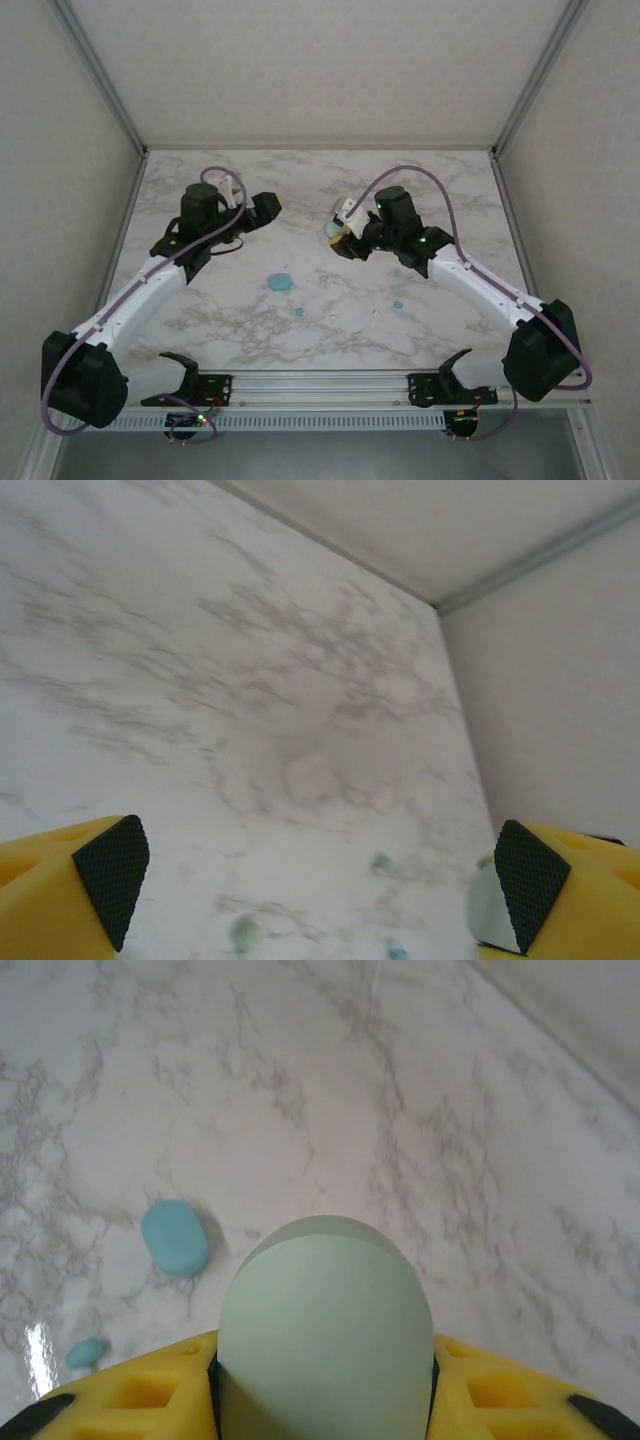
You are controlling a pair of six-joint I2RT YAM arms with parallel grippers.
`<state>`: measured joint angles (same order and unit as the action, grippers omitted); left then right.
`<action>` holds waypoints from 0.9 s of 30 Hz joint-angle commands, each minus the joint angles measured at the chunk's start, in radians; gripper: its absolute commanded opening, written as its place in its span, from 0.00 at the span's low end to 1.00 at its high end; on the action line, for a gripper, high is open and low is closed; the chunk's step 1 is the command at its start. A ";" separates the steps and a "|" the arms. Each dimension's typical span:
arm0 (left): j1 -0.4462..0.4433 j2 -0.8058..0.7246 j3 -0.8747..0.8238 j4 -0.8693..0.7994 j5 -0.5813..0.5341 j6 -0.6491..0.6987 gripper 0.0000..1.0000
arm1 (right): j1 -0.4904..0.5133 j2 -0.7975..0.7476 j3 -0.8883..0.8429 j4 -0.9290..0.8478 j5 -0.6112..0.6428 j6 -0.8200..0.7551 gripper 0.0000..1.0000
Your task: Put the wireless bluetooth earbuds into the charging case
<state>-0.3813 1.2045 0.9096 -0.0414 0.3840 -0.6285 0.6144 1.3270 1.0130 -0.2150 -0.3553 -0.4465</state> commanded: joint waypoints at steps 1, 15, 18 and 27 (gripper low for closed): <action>-0.054 0.024 0.067 -0.022 0.088 -0.061 0.91 | 0.010 -0.032 -0.020 0.081 -0.030 -0.054 0.34; -0.211 0.124 0.172 0.017 0.148 -0.053 0.83 | 0.010 -0.065 -0.027 0.170 -0.057 -0.013 0.35; -0.221 0.148 0.198 0.017 0.170 -0.050 0.80 | 0.010 -0.063 -0.026 0.175 -0.053 -0.016 0.35; -0.228 0.181 0.234 -0.048 0.174 -0.037 0.72 | 0.010 -0.071 -0.053 0.226 -0.032 0.015 0.35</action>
<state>-0.5987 1.3708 1.0943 -0.0544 0.5350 -0.6807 0.6144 1.2778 0.9806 -0.0399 -0.3897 -0.4541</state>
